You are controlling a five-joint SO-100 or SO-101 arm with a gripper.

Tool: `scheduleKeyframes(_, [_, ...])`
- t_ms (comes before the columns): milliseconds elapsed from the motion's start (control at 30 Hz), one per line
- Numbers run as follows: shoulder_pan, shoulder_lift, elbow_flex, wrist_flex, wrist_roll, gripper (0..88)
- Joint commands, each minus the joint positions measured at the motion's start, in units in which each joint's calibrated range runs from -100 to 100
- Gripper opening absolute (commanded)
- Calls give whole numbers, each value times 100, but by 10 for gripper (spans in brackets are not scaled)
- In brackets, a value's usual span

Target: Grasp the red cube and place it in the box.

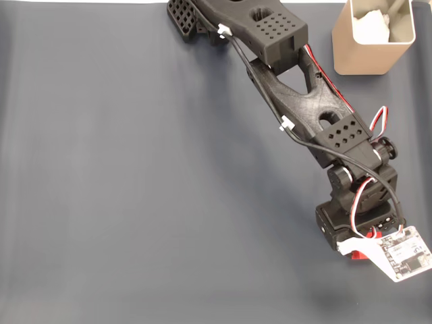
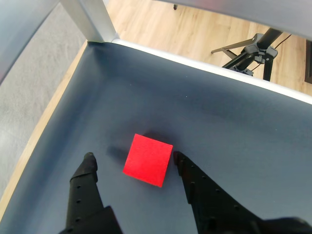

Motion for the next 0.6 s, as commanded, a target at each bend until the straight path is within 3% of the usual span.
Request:
scheduleKeyframes(0, [27,-60,-314,-83,-15,364])
scheduleKeyframes(267, [-2,-43,-323,-173,0,311])
scheduleKeyframes(567, [-2,-34,-405,-222,24,168])
